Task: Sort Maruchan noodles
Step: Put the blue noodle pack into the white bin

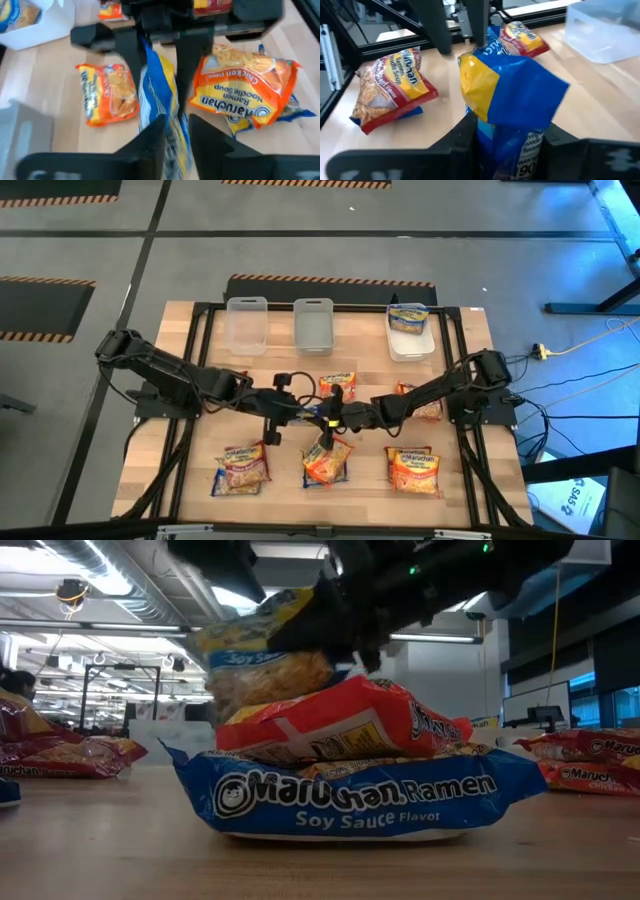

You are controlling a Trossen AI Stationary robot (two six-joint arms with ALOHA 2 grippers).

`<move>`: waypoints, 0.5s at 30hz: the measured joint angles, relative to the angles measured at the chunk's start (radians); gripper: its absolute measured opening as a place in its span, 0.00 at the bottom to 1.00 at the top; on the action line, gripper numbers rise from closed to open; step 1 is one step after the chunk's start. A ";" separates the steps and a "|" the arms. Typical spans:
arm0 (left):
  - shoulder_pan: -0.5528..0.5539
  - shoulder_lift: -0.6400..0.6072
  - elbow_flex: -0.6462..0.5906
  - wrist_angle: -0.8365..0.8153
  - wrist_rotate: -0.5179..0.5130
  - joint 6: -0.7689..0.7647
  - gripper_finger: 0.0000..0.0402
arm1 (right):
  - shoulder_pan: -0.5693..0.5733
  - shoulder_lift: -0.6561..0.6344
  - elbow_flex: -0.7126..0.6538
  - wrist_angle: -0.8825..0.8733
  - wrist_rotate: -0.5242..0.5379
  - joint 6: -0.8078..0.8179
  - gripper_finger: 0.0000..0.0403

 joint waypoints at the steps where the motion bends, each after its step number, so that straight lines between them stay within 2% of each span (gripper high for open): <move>1: 0.000 -0.003 0.032 -0.061 0.005 -0.018 0.24 | 0.000 -0.021 -0.011 -0.020 0.004 0.000 0.23; 4: -0.014 -0.042 0.081 -0.220 -0.003 -0.070 0.30 | 0.014 -0.094 -0.081 -0.045 0.037 0.001 0.23; 6: -0.028 -0.092 0.057 -0.201 -0.048 -0.078 0.31 | 0.027 -0.149 -0.152 -0.019 0.070 0.009 0.23; 8: -0.046 -0.158 -0.016 -0.179 -0.112 -0.090 0.32 | 0.042 -0.202 -0.240 0.074 0.097 0.019 0.23; 11: -0.066 -0.250 -0.165 0.028 -0.170 -0.102 0.32 | 0.067 -0.259 -0.361 0.254 0.122 0.028 0.23; 15: -0.061 -0.314 -0.348 0.365 -0.133 -0.131 0.32 | 0.099 -0.291 -0.428 0.393 0.121 -0.020 0.23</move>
